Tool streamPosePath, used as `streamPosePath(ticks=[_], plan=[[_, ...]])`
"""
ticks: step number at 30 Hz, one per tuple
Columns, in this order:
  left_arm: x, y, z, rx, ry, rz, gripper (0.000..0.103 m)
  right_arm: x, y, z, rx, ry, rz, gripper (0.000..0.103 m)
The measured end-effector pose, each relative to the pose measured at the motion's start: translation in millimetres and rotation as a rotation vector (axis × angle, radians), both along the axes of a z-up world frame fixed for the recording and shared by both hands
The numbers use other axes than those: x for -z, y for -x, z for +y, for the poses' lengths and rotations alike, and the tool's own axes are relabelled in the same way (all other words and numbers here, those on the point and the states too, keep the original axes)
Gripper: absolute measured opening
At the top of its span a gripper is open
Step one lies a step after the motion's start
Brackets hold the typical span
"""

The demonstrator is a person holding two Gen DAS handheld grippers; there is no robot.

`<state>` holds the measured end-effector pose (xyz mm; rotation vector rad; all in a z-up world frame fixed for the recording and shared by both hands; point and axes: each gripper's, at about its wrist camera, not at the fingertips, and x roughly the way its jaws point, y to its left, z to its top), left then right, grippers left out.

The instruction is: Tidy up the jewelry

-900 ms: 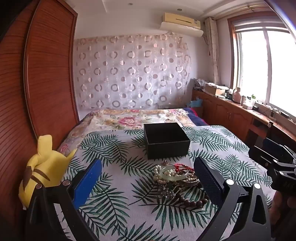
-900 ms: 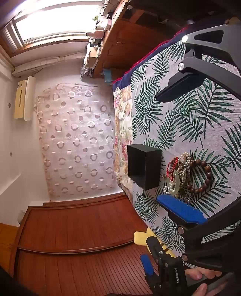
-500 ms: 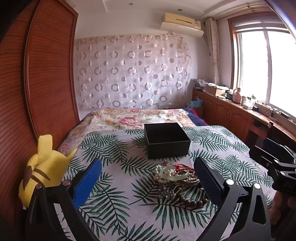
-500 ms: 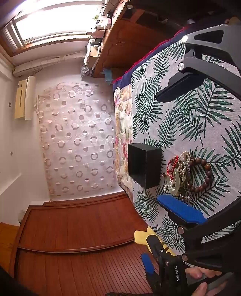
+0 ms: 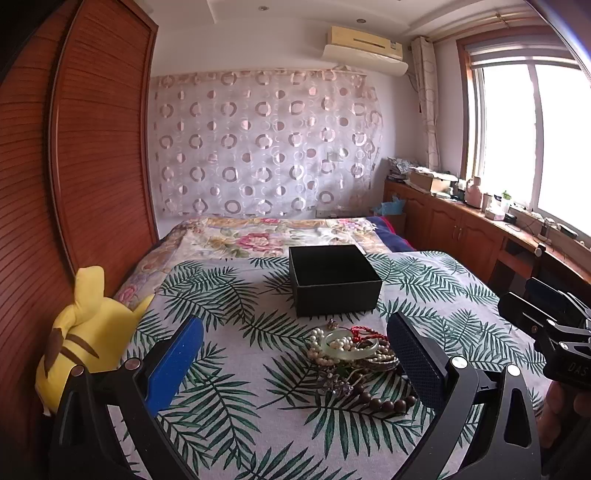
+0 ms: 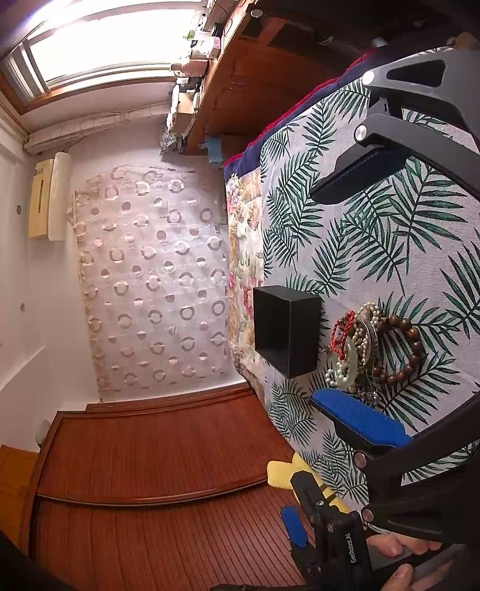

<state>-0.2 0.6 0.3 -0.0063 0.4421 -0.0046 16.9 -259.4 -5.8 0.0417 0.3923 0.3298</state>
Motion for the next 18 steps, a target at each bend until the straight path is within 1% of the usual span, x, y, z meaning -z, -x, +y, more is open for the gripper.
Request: streamPosePath(ticks=[18], plan=[[-1.0, -2.5, -1.3, 0.0, -0.002, -0.002, 0.097, 2.7, -2.4, -1.2, 0.002, -0.001, 0.0, 0.101]])
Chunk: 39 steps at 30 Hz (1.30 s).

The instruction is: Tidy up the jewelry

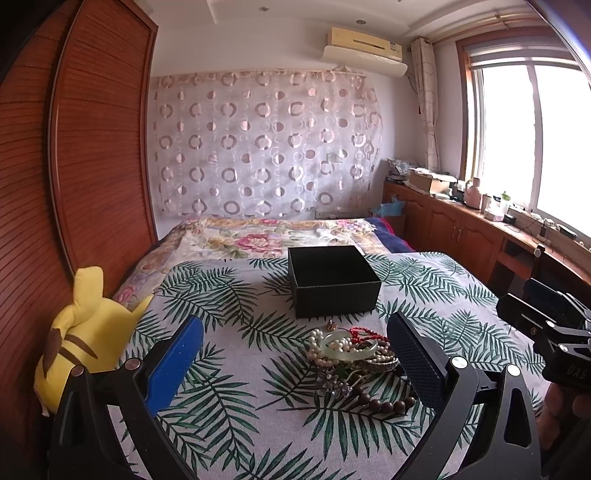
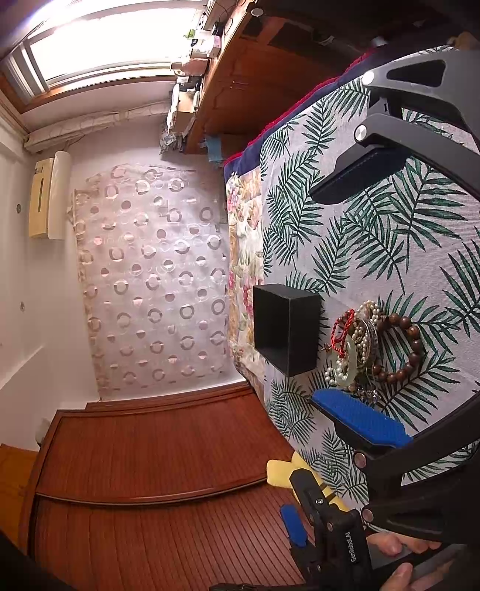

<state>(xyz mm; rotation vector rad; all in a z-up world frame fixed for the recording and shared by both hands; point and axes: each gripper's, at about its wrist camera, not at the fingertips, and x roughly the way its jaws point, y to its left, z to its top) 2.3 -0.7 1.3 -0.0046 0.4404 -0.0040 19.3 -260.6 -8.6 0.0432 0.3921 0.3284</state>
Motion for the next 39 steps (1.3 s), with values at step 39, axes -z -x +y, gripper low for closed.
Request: streamPosePath(ticks=[39], plan=[[-2, 1, 3, 0.002, 0.006, -0.006, 0.097, -4, 5, 7, -0.007, 0.006, -0.007, 0.101]])
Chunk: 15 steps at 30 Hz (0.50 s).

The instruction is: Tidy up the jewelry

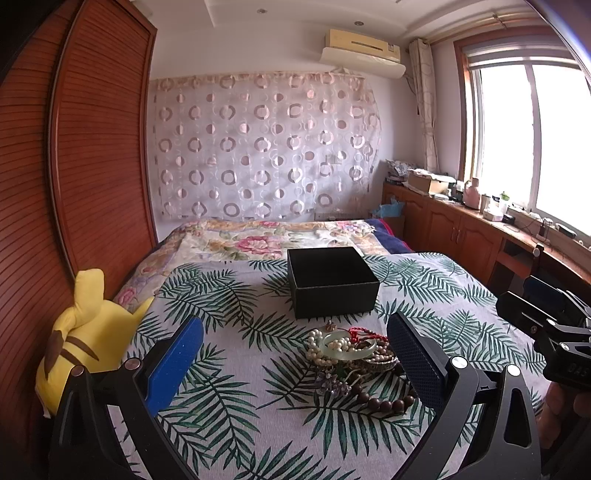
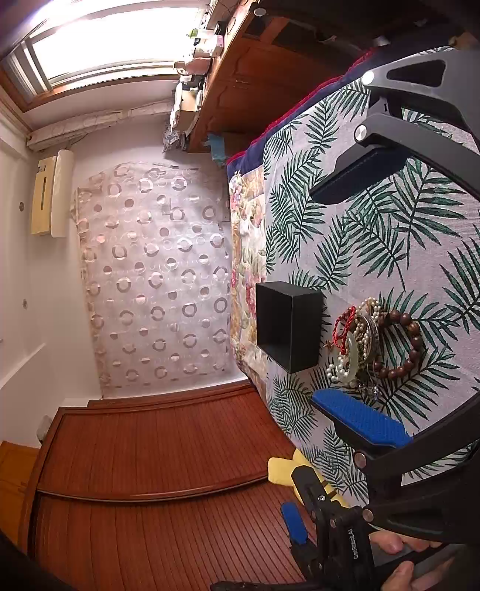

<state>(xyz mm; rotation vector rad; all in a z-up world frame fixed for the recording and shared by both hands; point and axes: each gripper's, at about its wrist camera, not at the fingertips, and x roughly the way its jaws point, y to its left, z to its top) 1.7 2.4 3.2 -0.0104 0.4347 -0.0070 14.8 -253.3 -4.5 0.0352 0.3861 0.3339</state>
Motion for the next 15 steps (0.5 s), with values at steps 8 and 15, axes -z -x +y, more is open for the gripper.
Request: streamPosePath(ticks=[8, 15], plan=[[-1, 2, 1, -0.001, 0.0, 0.005, 0.096, 2, -1, 3, -0.008, 0.002, 0.009, 0.101], [17, -6, 2, 0.023, 0.011, 0.053, 0.097, 13, -11, 4, -0.057, 0.017, 0.063, 0.089]])
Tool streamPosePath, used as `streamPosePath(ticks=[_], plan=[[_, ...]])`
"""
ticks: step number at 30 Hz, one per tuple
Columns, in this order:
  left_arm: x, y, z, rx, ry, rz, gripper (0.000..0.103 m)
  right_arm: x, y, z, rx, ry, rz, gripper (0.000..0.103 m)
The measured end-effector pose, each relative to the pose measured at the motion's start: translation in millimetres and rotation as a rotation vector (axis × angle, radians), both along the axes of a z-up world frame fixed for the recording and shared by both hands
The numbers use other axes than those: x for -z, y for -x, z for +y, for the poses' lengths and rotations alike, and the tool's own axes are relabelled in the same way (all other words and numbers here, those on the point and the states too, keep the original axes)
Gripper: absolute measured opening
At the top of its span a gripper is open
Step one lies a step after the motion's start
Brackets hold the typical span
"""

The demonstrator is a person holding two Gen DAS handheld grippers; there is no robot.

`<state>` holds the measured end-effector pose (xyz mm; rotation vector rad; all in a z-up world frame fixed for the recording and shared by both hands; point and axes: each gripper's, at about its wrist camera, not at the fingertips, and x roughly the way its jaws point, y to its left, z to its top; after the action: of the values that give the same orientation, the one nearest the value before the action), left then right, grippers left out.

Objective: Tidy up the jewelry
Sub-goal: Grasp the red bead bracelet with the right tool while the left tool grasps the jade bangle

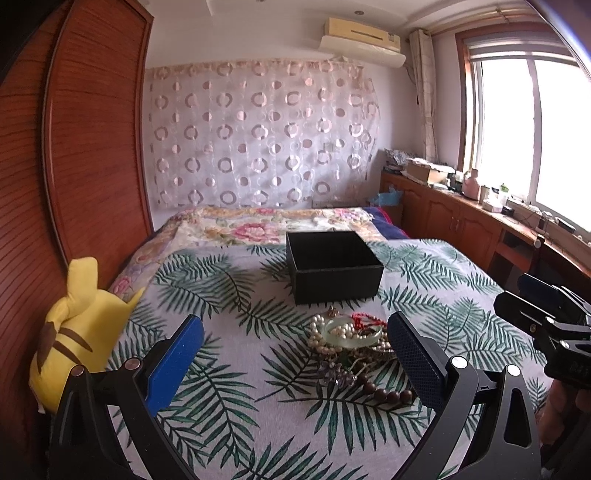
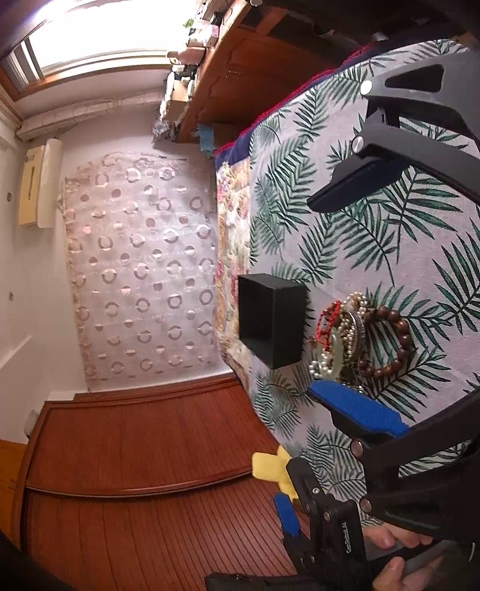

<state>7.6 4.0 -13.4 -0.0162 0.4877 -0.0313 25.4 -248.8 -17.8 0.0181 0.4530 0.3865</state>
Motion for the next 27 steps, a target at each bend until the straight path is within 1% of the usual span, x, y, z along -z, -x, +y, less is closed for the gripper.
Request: streamPosePath(ticks=[3, 7, 12, 14, 15, 17, 18, 20, 22, 27], plan=[[10, -6, 3, 0.02, 0.005, 0.035, 0.096, 7, -5, 2, -0.024, 0.009, 0.024, 0.086], [22, -13, 4, 0.03, 0.0, 0.071, 0.096, 18, -11, 6, -0.066, 0.015, 0.059, 0.076], [35, -22, 5, 0.057, 0.001, 0.117, 0.096, 30, -19, 11, -0.104, 0.042, 0.087, 0.069], [41, -28, 6, 0.073, 0.012, 0.142, 0.096, 36, -24, 11, -0.108, 0.054, 0.102, 0.061], [45, -31, 7, 0.081, 0.021, 0.156, 0.096, 39, -27, 10, -0.112, 0.059, 0.111, 0.059], [50, -37, 6, 0.092, 0.022, 0.174, 0.096, 44, -31, 10, -0.121, 0.063, 0.129, 0.05], [52, -40, 5, 0.101, 0.019, 0.184, 0.096, 47, -34, 10, -0.127, 0.064, 0.138, 0.048], [57, -46, 4, 0.121, 0.025, 0.203, 0.096, 53, -41, 11, -0.143, 0.07, 0.166, 0.038], [61, -51, 1, 0.126, 0.02, 0.223, 0.096, 56, -52, 12, -0.176, 0.069, 0.192, 0.031], [66, -52, -4, 0.141, 0.021, 0.242, 0.096, 61, -83, 24, -0.241, 0.098, 0.245, 0.027]])
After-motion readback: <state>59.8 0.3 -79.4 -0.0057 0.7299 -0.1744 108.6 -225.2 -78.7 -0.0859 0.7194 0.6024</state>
